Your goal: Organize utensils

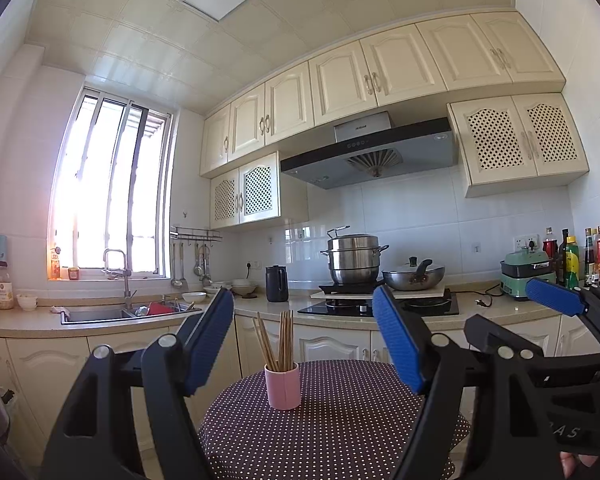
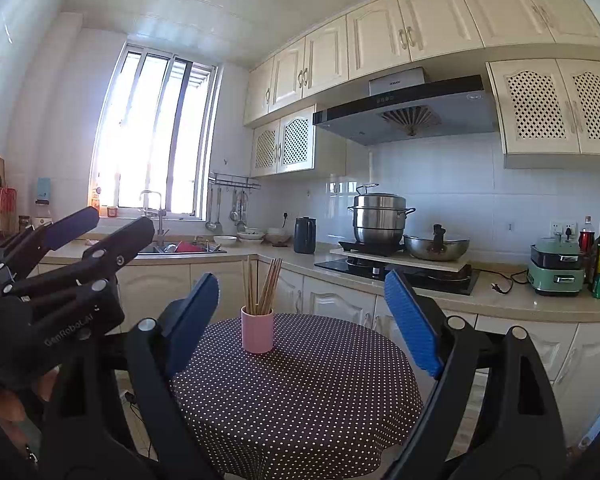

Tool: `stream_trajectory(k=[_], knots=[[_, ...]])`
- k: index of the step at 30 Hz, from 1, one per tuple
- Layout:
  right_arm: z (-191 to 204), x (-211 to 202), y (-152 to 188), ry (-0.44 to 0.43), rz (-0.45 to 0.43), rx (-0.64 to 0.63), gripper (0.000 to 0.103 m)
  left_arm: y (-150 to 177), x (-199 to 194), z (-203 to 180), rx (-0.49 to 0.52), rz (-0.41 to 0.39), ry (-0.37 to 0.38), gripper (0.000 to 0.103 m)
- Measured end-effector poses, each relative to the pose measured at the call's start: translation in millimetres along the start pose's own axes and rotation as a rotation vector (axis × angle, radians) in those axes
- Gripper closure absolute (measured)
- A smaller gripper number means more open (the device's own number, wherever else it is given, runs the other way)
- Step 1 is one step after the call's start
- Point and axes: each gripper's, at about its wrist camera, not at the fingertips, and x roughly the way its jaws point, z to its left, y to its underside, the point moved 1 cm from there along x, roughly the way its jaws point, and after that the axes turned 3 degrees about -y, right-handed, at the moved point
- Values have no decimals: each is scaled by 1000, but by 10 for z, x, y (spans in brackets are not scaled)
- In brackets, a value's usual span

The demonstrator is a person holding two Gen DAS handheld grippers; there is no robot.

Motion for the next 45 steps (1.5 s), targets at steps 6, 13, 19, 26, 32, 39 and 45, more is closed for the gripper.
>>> stream_trajectory(k=[6, 13, 19, 26, 32, 39, 45], knots=[[1, 4, 7, 1, 1, 0, 19, 6, -1, 5, 1, -2, -1, 32], [-1, 15, 10, 2, 1, -3, 19, 15, 1, 11, 4, -7, -2, 32], [-5, 24, 18, 2, 3, -4, 18, 15, 11, 16, 7, -6, -3, 32], [-16, 26, 18, 4, 2, -6, 18, 21, 14, 10, 6, -7, -2, 32], [-17, 25, 18, 3, 4, -5, 18, 37, 16, 16, 8, -6, -3, 32], [-16, 23, 15, 5, 3, -5, 18, 50, 16, 18, 8, -8, -1, 32], [-18, 23, 14, 4, 3, -6, 18, 51, 17, 14, 7, -6, -1, 32]])
